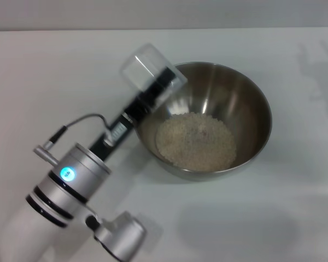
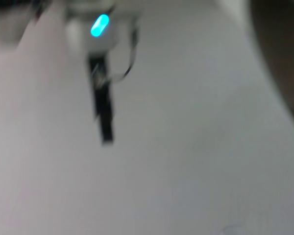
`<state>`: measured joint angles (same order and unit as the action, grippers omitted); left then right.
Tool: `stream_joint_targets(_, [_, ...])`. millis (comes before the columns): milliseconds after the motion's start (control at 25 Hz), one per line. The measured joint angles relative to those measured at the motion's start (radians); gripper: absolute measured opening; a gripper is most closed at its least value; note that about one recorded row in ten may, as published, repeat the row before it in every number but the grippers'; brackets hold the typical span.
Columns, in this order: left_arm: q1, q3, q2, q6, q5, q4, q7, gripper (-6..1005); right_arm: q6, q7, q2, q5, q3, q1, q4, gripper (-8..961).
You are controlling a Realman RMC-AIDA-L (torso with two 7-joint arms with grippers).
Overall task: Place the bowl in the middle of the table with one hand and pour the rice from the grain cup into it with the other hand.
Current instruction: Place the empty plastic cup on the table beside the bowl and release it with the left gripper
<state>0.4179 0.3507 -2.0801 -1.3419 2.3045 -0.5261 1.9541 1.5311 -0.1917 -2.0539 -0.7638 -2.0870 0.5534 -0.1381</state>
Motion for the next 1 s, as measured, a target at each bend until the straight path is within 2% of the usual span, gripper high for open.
stream_joint_targets(120, [-0.007, 0.030, 0.000, -0.009, -0.001, -0.009, -0.092, 29, 0.000, 0.000, 0.000, 0.000, 0.001, 0.000, 0.000, 541])
stream_joint_targets(200, [-0.042, 0.164, 0.000, 0.001, -0.009, -0.040, -0.534, 30, 0.000, -0.001, 0.000, 0.000, 0.002, -0.001, -0.001, 541])
stream_joint_targets(280, [-0.052, 0.203, 0.000, 0.020, -0.029, -0.042, -0.704, 30, 0.000, -0.003, 0.000, 0.000, 0.002, -0.002, -0.001, 541])
stream_joint_targets(440, [-0.059, 0.270, 0.003, 0.130, -0.158, -0.030, -1.190, 31, 0.015, -0.006, -0.001, 0.000, 0.002, -0.006, -0.001, 541])
stream_joint_targets(640, [-0.047, 0.300, 0.002, 0.299, -0.232, 0.041, -1.592, 33, 0.034, -0.007, -0.002, 0.000, -0.001, -0.009, 0.000, 541])
stream_joint_targets(760, [-0.044, 0.304, 0.002, 0.337, -0.238, 0.057, -1.663, 34, 0.036, -0.008, -0.003, 0.000, -0.001, -0.009, 0.001, 541])
stream_joint_targets(1000, [-0.043, 0.313, 0.001, 0.400, -0.248, 0.060, -1.686, 36, 0.038, -0.008, -0.003, 0.000, -0.001, -0.009, 0.004, 542])
